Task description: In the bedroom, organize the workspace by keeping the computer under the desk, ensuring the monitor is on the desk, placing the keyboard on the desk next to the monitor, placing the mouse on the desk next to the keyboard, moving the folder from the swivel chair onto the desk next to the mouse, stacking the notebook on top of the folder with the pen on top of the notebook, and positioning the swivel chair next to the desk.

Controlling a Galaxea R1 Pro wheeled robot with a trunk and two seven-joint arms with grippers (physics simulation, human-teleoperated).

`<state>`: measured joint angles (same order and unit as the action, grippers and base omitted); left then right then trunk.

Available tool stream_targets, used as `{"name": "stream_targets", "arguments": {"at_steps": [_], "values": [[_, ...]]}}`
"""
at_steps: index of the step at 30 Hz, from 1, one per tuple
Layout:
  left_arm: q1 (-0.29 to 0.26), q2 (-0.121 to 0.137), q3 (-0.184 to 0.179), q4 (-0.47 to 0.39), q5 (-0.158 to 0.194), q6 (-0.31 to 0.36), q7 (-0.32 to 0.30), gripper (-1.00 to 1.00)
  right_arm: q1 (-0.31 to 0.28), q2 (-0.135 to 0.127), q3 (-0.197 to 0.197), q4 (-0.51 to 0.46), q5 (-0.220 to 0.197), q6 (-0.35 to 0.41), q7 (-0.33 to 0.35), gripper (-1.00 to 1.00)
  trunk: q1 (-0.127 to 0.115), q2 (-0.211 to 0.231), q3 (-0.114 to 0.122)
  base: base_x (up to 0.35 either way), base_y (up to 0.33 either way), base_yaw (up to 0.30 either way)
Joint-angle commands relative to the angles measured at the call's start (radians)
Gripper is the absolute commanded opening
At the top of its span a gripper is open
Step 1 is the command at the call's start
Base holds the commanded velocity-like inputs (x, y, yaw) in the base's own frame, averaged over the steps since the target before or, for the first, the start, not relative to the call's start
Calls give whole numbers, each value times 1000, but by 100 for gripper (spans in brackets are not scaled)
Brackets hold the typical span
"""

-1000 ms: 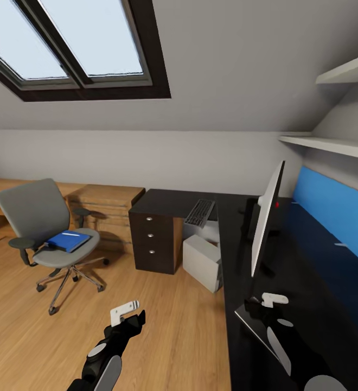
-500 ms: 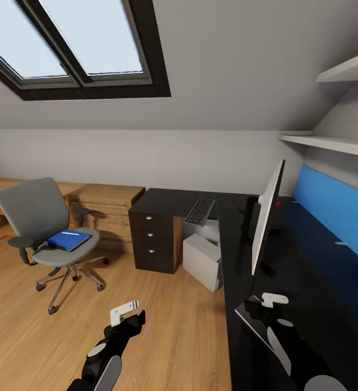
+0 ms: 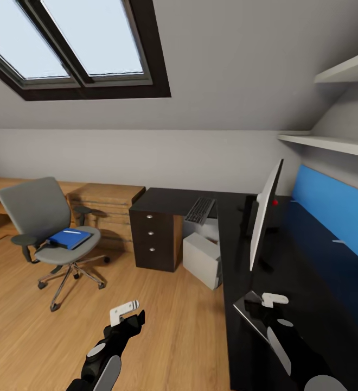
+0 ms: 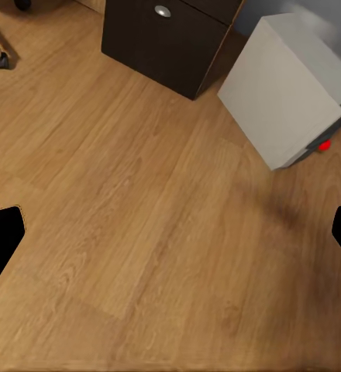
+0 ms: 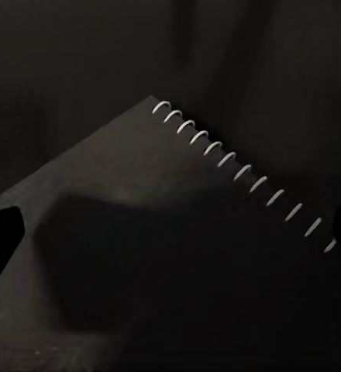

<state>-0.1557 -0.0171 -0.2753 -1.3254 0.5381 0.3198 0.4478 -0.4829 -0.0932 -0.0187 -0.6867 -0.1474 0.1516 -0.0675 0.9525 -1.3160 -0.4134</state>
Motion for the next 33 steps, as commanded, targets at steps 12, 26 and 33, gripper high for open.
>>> {"name": "stream_targets", "arguments": {"at_steps": [12, 26, 33], "values": [[0, 0, -1, -2, 8, 2, 8, 100, 0, 0, 2, -2, -10, 5, -5, 100, 0, -1, -1, -76, 0, 0], [-1, 0, -2, -2, 8, 2, 8, 100, 0, 0, 2, -2, -10, 5, -3, 100, 0, -1, -1, -176, 0, 0], [0, 0, -2, -2, 8, 2, 8, 100, 0, 0, 2, -2, -10, 5, -3, 100, 0, -1, -1, -28, 0, 0]]}}
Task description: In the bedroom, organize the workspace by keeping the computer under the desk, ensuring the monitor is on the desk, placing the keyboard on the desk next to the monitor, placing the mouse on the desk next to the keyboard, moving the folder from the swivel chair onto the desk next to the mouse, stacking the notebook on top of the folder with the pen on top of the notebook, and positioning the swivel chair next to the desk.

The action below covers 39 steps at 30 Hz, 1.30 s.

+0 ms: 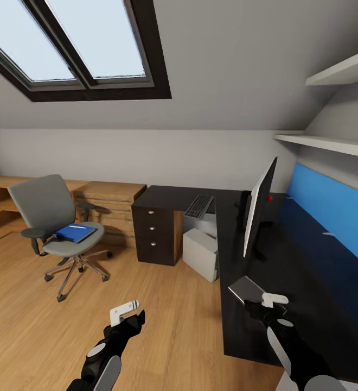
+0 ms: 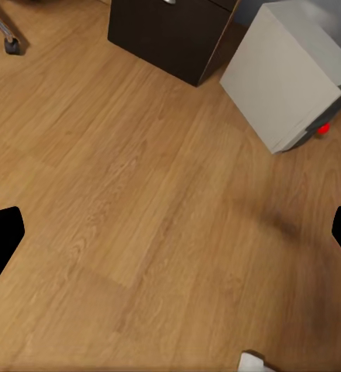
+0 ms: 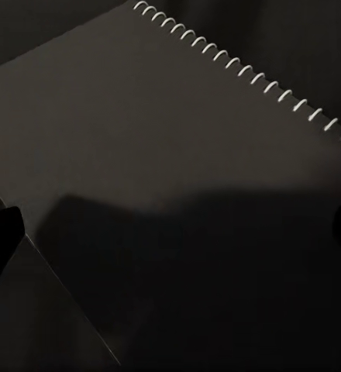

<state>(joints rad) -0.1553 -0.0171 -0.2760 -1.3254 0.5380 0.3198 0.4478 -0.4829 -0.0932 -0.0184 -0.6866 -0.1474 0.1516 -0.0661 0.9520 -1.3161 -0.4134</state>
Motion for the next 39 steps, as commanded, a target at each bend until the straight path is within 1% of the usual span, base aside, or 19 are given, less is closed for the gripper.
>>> {"name": "stream_targets", "arguments": {"at_steps": [1, 14, 18, 29, 39], "values": [[-1, 0, -1, -2, 8, 2, 8, 100, 0, 0, 2, -2, -10, 5, -5, 100, 0, -1, -1, -9, 0, 0], [-1, -2, -2, -2, 8, 2, 8, 100, 0, 0, 2, -2, -10, 5, -5, 100, 0, -1, -1, -2, 0, 0], [-1, -4, -2, -2, 8, 2, 9, 100, 0, 0, 2, -2, -10, 5, -5, 100, 15, -29, -14, 0, 0, 0], [-1, 0, 2, -1, 10, 2, 8, 100, 0, 0, 2, -2, -10, 5, -4, 100, 15, -29, -14, 0, 0, 0], [-1, 2, 3, 0, 10, 2, 8, 100, 0, 0, 3, -2, -10, 5, -4, 100, 15, -29, -14, -177, 0, 0]]}}
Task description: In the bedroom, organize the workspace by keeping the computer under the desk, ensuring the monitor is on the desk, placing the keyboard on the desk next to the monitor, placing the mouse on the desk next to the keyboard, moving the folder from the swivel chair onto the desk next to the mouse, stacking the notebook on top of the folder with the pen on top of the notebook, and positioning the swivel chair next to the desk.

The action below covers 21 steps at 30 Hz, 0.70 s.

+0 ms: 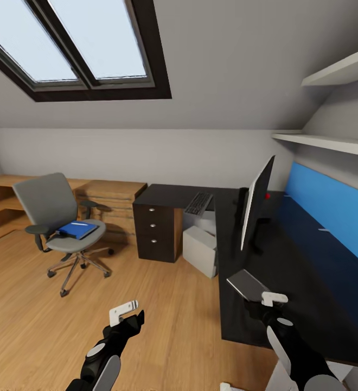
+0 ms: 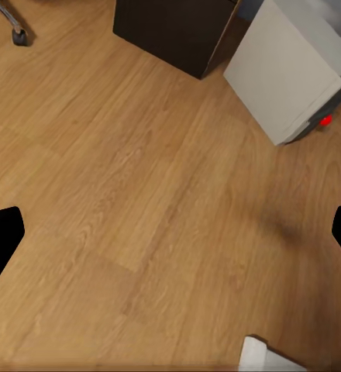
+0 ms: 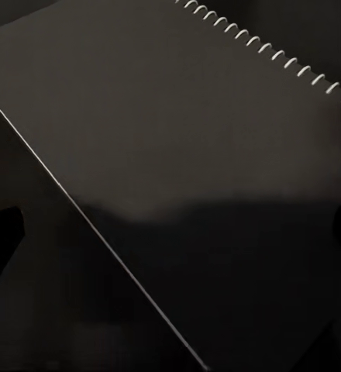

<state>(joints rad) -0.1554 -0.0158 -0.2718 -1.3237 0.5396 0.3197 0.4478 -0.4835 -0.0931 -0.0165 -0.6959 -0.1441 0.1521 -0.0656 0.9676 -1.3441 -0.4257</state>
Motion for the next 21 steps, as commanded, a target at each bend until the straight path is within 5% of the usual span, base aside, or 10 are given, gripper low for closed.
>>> {"name": "stream_targets", "arguments": {"at_steps": [1, 21], "values": [[-1, 0, -1, -2, 8, 2, 8, 100, 0, -1, 1, 7, -13, 4, -5, 100, 0, -1, -1, -96, 0, 0], [-1, -1, -1, -1, 8, 2, 8, 100, 0, -1, 1, 7, -14, 4, -5, 100, 0, -1, -1, -13, 0, 0]]}}
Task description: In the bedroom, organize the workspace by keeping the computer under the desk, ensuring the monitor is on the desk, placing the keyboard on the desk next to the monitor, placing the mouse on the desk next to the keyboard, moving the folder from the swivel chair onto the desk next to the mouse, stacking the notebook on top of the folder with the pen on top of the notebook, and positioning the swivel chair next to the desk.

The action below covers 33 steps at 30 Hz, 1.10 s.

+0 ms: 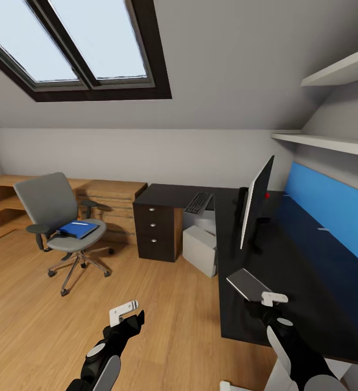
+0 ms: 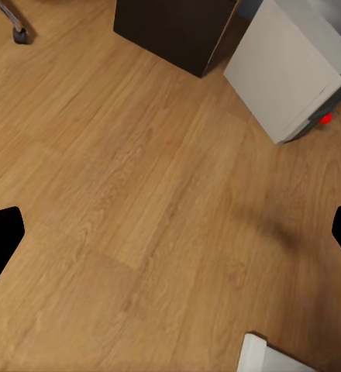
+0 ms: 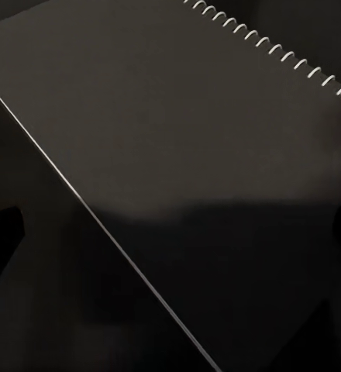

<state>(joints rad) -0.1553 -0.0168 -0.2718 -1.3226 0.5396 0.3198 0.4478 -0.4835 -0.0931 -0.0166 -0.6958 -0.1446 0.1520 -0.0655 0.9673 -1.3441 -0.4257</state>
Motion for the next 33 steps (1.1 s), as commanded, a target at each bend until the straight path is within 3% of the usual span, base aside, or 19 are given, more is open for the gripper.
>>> {"name": "stream_targets", "arguments": {"at_steps": [1, 25, 33], "values": [[-1, 0, -1, -2, 8, 2, 8, 100, 0, 0, 1, 7, -13, 4, -5, 100, -4, 6, 2, 0, 0, 0], [-1, 0, -1, 6, 8, 2, 8, 100, 0, 0, 0, 7, -13, 3, -5, 100, -96, 174, 77, 0, 0, 0], [-1, 0, -1, 6, 8, 2, 8, 100, 0, 0, 0, 6, -13, 3, -6, 100, -96, 174, 77, 0, 0, 0]]}}
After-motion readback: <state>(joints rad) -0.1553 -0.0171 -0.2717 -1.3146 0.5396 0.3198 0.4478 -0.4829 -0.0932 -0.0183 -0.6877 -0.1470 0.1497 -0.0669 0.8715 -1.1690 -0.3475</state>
